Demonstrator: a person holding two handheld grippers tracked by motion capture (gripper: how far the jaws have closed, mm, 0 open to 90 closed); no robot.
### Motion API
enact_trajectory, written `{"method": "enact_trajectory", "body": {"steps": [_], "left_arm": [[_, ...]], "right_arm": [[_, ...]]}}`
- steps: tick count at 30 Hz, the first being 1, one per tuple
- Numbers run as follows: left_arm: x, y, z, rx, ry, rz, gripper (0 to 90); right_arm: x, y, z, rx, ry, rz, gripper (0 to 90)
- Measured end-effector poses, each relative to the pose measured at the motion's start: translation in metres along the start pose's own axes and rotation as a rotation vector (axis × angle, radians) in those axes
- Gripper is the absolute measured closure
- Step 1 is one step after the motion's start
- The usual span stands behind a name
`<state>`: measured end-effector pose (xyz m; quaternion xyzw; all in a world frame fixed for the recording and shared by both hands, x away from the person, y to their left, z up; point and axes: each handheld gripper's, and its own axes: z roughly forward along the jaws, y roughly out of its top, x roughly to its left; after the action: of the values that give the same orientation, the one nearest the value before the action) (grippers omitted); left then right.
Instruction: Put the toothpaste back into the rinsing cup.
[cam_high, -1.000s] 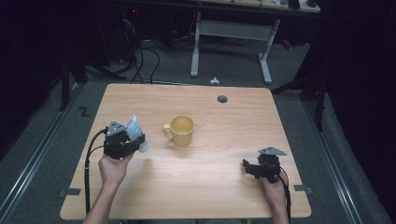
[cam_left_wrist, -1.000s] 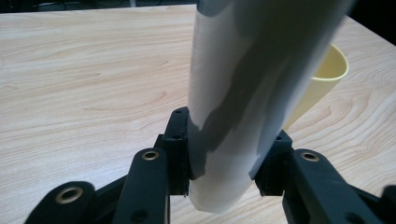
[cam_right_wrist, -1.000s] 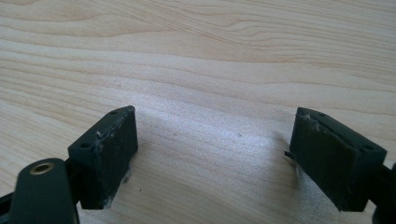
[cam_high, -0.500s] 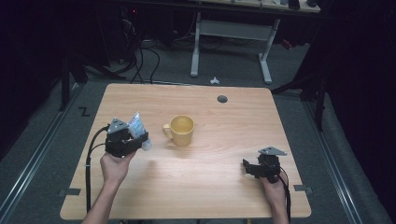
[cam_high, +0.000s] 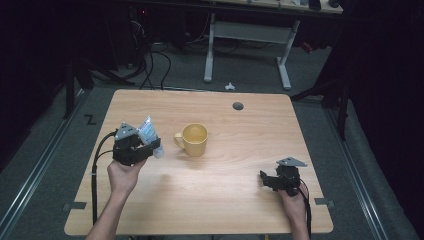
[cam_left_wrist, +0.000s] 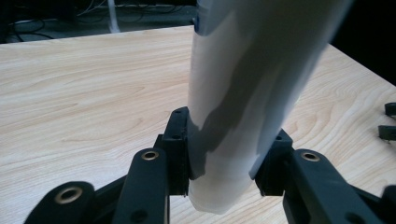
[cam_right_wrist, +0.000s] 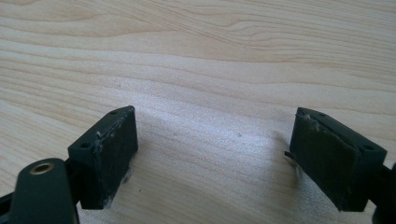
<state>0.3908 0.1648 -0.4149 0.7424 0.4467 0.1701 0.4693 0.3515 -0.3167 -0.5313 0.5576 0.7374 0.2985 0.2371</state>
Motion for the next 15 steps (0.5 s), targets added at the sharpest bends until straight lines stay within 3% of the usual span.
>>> {"method": "enact_trajectory", "body": {"steps": [15], "left_arm": [[-0.0071, 0.0096, 0.0025, 0.012, -0.018, 0.023, 63.2]], "right_arm": [[-0.0001, 0.0000, 0.0000, 0.000, -0.002, 0.001, 15.3]]}}
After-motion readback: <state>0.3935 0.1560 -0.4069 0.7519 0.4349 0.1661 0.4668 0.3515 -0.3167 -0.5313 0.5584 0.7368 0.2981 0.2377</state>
